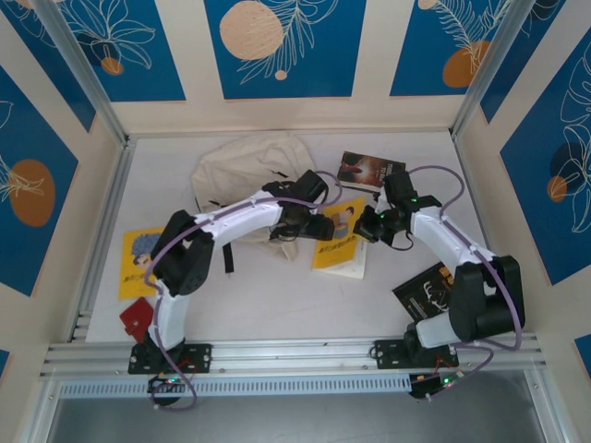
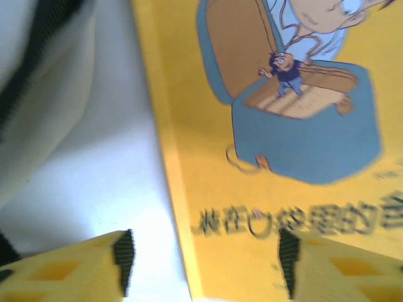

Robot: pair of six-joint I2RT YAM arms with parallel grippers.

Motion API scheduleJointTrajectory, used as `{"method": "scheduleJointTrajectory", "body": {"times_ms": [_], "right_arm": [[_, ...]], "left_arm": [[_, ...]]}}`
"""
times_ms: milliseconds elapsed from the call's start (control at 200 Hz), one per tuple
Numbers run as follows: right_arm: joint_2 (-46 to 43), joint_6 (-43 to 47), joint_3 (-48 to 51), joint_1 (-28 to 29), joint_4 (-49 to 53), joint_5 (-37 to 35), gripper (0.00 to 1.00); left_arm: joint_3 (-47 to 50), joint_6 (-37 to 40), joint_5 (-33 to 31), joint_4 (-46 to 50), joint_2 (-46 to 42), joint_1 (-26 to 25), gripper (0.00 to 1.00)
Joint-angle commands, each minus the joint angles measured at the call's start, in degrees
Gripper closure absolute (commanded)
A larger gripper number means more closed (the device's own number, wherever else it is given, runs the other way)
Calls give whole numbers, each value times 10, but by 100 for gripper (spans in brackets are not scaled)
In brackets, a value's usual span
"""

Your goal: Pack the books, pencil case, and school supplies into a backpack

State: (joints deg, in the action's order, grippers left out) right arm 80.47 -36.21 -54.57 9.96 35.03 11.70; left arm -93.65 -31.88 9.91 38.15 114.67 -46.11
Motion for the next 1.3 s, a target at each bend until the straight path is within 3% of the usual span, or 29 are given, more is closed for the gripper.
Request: {"method": "scheduleJointTrajectory", "body": {"times_ms": [0,255,440,615,1055,1140,1295], "right_arm": [[-42,29,1,-23,-55,96,100],[-87,33,-26,-44,-114,261,100],[-76,1,-42,-32,-184,357,100],[-47,-19,-68,-10,-229,404,100],[13,-53,-111,5,-278,447,100],[21,-49,-113,4,-268,445,100],[32,-28,-119,-2,-234,421,100]], "left_arm": [[20,6,55,-28,-64,30,26],[89,3,161,-103,-127,101,1],[130,-20,244,-163,-161,148,1],[167,-62,321,-223,-179,175,1],[210,-142,382,-316,-204,178,0],[209,-141,384,-324,-215,179,7],[216,-143,378,-332,-232,184,37]]}}
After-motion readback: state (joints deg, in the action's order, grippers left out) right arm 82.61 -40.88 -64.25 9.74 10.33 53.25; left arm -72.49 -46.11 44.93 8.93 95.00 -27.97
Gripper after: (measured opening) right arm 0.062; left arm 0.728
